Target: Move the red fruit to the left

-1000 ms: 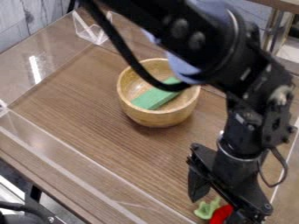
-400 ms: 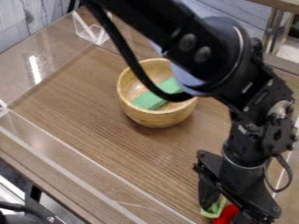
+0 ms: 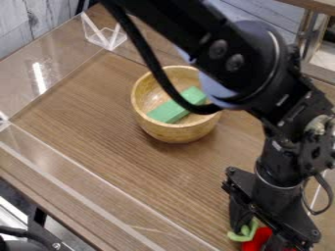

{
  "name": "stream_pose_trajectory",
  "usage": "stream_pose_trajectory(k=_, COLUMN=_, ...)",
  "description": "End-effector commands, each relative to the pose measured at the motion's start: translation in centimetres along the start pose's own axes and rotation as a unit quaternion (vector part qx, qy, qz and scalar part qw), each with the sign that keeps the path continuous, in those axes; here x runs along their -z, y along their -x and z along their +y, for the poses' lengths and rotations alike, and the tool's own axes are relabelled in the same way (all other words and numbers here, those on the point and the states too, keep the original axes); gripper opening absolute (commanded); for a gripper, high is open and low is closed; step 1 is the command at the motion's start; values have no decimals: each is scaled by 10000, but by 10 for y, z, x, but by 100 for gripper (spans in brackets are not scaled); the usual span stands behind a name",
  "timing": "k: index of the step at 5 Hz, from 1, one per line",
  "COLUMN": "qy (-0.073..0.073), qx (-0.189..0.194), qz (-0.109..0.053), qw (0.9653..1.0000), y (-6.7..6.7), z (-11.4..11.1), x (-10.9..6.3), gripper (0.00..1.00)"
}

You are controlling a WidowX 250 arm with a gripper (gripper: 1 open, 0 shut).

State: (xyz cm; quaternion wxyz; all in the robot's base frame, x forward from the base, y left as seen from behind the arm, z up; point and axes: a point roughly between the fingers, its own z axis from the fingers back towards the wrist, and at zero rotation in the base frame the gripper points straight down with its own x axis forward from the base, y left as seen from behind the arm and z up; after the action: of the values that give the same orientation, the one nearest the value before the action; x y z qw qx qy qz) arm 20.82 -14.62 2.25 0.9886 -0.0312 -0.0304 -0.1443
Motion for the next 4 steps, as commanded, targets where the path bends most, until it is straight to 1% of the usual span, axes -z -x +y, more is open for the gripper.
stream_pose_trajectory(k=1, qy=-28, qx=40, qz=-26, qw=10000, y=-9, z=-1, x=14, gripper=100)
stream_pose_trajectory(k=3, qy=57, qx=354, qz=-48, qw=9993, y=-16, z=-2, x=18, gripper=100)
stream_pose_trajectory(k=4, qy=90, qx=458, qz=-48, qw=9989, y=-17, z=-5, x=19, gripper=100)
